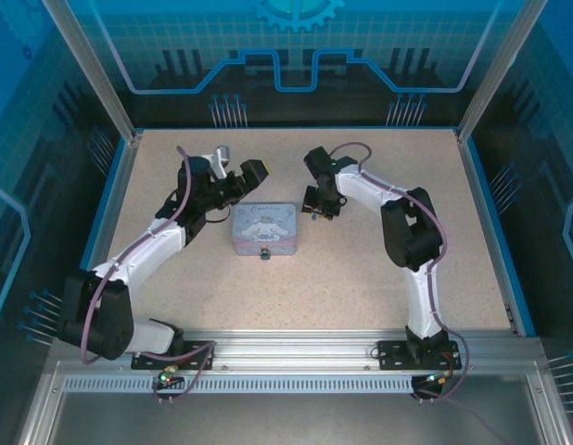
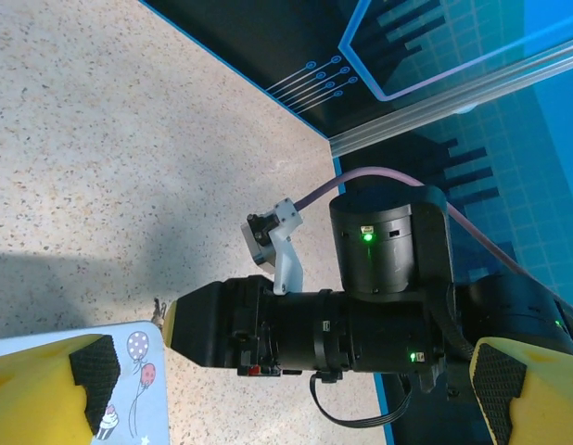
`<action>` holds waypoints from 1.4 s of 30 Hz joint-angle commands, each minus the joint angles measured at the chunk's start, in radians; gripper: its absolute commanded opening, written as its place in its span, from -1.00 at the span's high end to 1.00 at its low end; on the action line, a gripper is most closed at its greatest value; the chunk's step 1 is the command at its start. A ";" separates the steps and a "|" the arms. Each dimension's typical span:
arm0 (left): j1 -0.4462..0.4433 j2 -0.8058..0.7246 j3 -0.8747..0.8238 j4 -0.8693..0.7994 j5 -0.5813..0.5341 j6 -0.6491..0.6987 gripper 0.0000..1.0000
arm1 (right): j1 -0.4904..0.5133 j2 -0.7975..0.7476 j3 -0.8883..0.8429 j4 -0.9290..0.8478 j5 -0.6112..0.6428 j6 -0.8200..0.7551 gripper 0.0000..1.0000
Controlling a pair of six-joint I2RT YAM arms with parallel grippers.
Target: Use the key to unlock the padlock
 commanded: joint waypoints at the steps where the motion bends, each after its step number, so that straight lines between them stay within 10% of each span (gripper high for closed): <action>1: 0.012 -0.012 -0.027 0.003 0.012 -0.031 -0.98 | 0.009 0.042 0.033 -0.075 0.048 -0.022 0.24; 10: 0.024 -0.007 -0.054 0.031 0.028 -0.054 -0.98 | 0.020 0.121 0.107 -0.084 0.067 -0.033 0.43; 18: 0.025 -0.007 -0.065 0.038 0.033 -0.058 -0.98 | 0.020 0.101 0.078 -0.082 0.071 -0.076 1.00; 31: 0.023 0.002 -0.074 0.042 0.065 -0.080 -0.98 | 0.020 -0.527 -0.639 0.130 0.020 -0.054 1.00; 42: 0.009 0.001 -0.079 0.031 0.056 -0.078 -0.97 | 0.112 -0.574 -0.872 0.297 -0.047 0.082 0.77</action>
